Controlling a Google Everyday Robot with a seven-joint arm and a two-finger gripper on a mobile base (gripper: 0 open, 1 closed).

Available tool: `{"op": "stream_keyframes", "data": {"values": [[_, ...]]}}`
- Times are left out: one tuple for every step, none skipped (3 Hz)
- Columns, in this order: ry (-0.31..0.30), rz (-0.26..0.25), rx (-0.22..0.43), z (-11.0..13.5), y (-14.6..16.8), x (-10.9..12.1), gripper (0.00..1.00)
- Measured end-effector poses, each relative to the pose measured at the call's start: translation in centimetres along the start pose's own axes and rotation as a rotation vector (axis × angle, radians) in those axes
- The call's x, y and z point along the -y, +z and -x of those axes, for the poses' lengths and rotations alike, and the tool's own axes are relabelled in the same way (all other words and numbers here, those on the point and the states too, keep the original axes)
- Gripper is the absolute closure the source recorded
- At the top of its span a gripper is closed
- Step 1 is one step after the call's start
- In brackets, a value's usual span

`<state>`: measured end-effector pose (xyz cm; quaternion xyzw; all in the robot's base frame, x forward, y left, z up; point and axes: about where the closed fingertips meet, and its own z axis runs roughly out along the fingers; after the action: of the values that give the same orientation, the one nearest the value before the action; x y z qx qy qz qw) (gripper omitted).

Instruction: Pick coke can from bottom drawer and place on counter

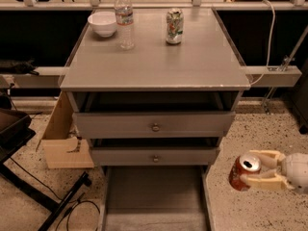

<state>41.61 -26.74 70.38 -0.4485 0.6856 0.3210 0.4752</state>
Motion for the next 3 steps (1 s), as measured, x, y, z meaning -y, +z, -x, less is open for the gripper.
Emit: {"op": "stream_keyframes", "data": {"values": [[-0.002,-0.101,0.030,7.6,-1.3,2.7,1.00],[-0.002,-0.174,0.061,15.1,-1.2,5.8,1.00],[0.001,-0.213,0.097,21.4,0.2,9.3,1.00]]}}
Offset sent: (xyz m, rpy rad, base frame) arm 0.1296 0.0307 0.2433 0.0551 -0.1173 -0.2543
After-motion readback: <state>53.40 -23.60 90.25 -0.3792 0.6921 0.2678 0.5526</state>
